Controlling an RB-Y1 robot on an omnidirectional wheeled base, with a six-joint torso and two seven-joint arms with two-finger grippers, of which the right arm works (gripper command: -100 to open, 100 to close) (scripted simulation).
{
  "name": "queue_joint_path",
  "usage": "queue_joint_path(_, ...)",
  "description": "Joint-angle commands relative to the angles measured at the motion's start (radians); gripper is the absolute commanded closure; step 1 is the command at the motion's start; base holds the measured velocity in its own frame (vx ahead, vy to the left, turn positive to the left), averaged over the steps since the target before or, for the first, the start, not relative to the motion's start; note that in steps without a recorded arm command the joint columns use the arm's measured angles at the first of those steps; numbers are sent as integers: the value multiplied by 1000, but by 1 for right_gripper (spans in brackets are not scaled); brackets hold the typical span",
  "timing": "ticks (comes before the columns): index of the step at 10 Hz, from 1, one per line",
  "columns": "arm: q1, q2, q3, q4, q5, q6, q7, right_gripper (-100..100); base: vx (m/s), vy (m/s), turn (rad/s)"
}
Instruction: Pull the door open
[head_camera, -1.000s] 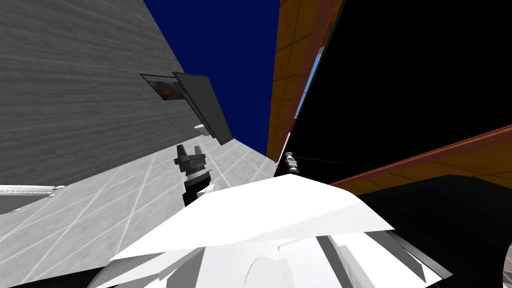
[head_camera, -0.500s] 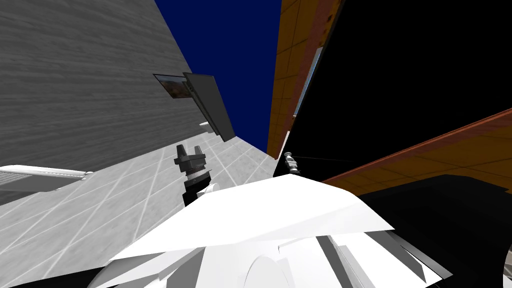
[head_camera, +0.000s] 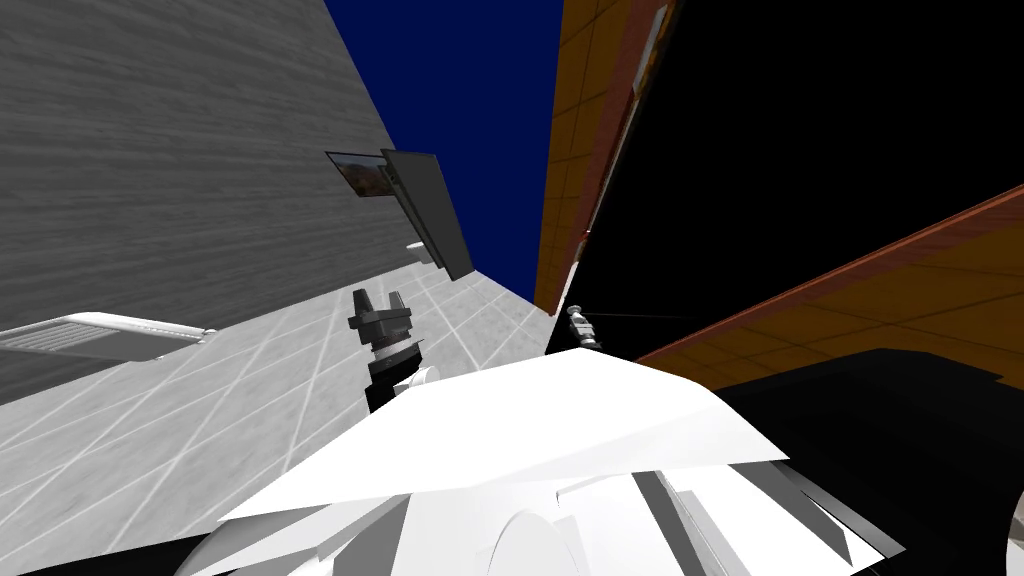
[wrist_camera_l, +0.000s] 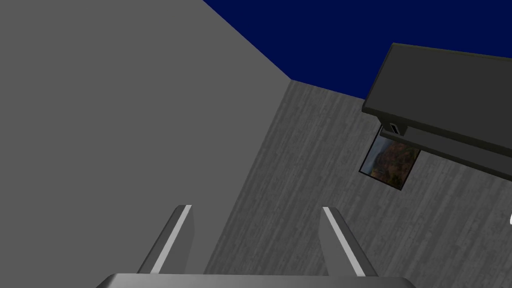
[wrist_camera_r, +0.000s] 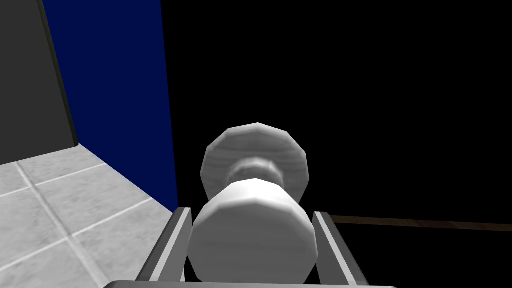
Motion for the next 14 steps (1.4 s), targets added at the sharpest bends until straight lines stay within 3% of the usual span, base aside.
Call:
queue_joint_path(1, 7, -15, 20, 1, 11, -18, -23, 100, -241, -28, 145)
queue_joint_path(6, 40, -64, 80, -12, 41, -64, -85, 100, -219, -18, 91)
queue_joint_path(8, 41, -66, 82, -11, 42, -62, -86, 100, -154, -29, 52)
queue_joint_path(14, 69, -111, 142, -5, 56, -124, -138, 100, -187, -40, 122)
